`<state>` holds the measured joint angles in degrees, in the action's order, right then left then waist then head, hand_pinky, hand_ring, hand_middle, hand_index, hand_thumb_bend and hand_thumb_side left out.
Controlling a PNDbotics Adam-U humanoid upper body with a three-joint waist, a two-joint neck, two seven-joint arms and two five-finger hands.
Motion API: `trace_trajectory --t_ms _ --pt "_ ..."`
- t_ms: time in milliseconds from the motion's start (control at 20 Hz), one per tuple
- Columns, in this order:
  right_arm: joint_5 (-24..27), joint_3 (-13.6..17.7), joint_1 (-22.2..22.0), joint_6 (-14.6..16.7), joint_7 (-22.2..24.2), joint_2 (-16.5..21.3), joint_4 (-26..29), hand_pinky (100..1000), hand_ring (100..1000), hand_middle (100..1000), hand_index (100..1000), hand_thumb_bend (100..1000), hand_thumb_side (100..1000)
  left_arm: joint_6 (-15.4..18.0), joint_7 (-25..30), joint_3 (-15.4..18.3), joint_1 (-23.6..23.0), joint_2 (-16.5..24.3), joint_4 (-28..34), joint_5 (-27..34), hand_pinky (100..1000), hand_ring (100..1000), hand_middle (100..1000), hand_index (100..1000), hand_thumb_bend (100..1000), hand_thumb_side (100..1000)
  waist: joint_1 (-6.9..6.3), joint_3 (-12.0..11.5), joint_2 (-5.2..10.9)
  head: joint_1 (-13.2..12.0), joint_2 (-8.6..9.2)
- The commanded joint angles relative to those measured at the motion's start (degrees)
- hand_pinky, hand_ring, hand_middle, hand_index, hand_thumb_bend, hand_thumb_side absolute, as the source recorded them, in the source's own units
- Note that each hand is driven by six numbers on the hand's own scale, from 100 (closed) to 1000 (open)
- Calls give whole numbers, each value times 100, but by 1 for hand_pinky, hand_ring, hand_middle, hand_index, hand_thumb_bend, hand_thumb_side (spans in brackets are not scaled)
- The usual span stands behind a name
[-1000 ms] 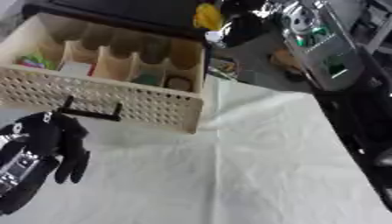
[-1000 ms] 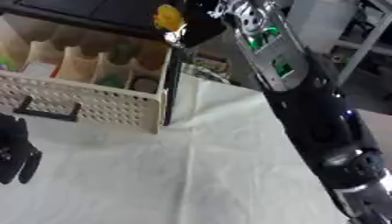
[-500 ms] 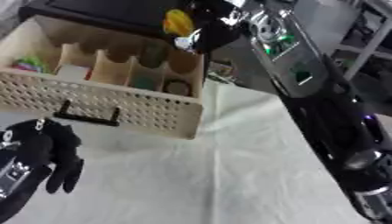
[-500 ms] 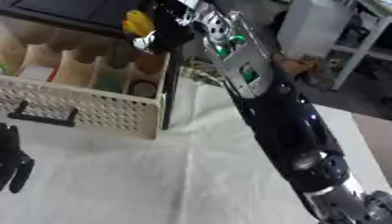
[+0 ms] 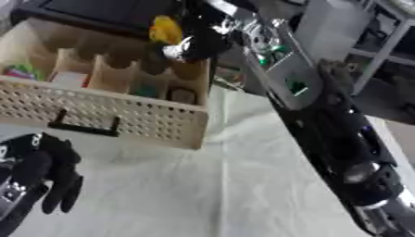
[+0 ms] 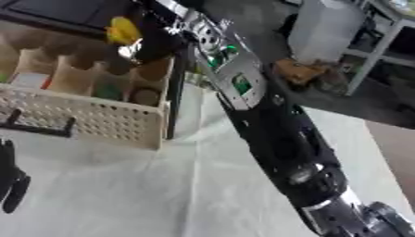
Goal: Pick up objects from table and place into drawer.
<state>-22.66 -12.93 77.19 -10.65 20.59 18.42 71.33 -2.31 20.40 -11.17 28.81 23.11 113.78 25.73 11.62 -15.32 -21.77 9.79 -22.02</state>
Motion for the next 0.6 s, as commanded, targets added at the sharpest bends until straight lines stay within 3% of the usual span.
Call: trace_trajectory --t_ms 50,350,600 --pt "-72 20 121 16 106 53 101 747 640 100 733 449 297 -24 5 0 68 19 81 -22 257 208 382 634 100 473 -65 5 97 2 71" --pt "121 114 114 -92 34 91 334 751 630 100 734 440 306 -18 9 -6 51 11 81 -33 257 207 382 633 100 473 -88 34 104 -20 68" --pt "968 356 30 -370 -288 437 1339 748 622 100 730 438 343 100 -66 38 -25 46 81 -45 257 209 382 634 100 494 -139 140 150 -224 -73"
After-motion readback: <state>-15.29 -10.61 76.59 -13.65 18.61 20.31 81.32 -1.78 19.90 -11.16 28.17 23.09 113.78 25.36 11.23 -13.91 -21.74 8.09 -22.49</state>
